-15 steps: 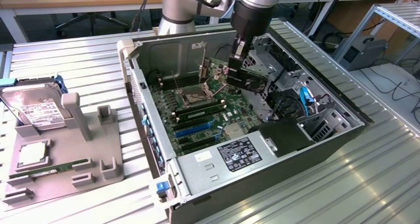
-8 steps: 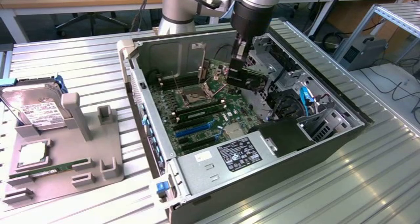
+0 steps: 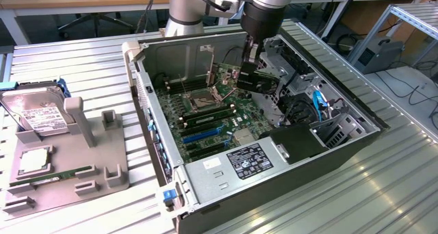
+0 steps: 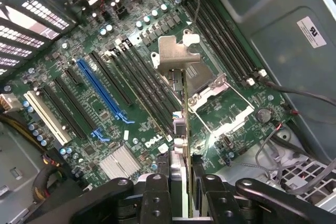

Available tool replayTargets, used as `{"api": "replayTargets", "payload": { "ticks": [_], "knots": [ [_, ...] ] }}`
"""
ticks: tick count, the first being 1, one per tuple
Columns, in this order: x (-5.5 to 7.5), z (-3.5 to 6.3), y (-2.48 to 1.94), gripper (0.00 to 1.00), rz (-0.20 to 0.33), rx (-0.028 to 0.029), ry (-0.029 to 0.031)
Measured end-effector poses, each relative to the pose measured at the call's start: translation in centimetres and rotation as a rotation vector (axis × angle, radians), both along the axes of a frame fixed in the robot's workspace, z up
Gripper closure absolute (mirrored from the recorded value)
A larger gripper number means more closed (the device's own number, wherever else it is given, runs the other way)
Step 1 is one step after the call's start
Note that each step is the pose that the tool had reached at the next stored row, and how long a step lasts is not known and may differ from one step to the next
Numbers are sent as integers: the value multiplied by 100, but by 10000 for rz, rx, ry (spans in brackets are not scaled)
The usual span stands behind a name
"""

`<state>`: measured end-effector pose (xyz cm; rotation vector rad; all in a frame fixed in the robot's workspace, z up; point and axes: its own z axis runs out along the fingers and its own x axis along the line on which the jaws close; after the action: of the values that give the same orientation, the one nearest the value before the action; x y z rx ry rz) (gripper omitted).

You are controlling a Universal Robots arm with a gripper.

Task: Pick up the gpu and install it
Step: 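Insert the gpu into the slot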

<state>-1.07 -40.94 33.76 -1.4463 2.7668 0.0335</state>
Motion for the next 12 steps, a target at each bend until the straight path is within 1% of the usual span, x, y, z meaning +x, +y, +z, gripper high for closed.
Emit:
{"api": "replayTargets", "payload": {
  "ticks": [12],
  "knots": [
    [0, -1, 0, 73, 935, -10, 0]
  ]
}}
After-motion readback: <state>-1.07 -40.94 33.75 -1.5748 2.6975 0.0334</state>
